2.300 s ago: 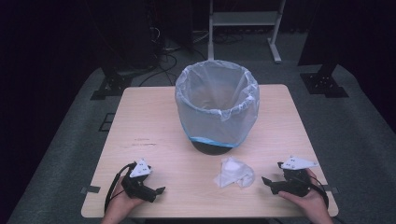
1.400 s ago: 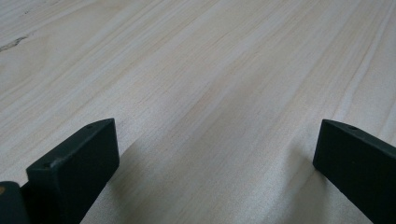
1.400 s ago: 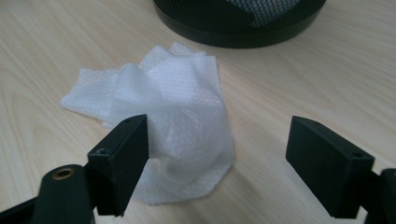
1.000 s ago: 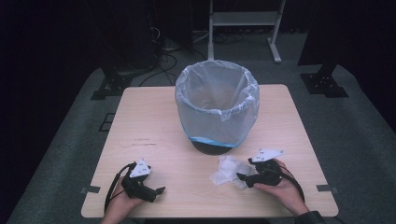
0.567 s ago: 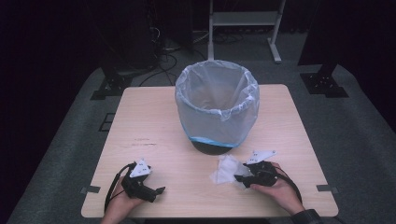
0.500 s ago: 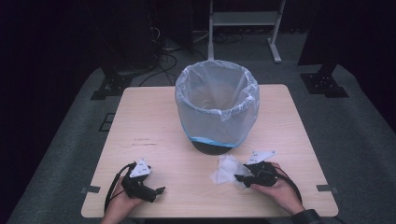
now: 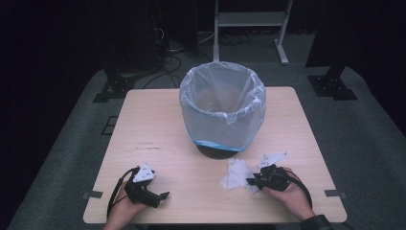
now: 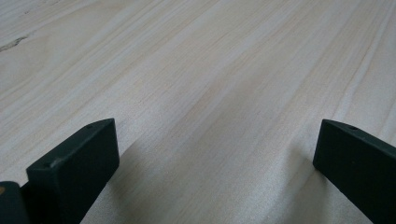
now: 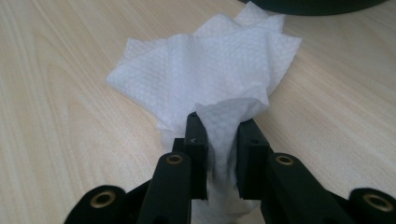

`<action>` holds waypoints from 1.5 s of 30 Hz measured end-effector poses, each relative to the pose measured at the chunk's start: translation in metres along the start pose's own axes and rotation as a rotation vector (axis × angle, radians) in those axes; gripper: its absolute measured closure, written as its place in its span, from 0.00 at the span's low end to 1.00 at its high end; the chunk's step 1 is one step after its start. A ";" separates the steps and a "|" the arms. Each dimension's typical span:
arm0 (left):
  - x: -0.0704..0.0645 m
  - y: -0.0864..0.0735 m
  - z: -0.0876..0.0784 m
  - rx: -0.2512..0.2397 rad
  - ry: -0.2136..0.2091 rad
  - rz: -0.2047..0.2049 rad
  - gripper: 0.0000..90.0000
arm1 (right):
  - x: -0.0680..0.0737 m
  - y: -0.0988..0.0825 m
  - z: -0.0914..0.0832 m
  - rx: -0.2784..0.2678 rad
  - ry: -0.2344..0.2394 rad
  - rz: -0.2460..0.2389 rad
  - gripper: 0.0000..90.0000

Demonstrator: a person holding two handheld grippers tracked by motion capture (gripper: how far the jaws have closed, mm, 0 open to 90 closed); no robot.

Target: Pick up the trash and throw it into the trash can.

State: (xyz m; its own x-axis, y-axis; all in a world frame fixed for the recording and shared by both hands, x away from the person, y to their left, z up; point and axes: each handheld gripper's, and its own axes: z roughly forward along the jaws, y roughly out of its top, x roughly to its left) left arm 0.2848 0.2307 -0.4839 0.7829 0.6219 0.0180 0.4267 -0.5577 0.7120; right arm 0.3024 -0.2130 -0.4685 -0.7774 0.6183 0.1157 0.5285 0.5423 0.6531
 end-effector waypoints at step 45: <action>0.000 0.000 0.000 0.002 0.000 0.001 0.00 | -0.016 -0.006 -0.090 -0.215 -0.037 0.065 0.87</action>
State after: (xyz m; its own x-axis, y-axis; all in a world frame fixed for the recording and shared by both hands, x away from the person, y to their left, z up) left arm 0.2847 0.2309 -0.4838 0.7835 0.6212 0.0185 0.4268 -0.5595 0.7105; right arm 0.2816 -0.2774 -0.4066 -0.7287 0.6708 0.1379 0.4894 0.3692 0.7901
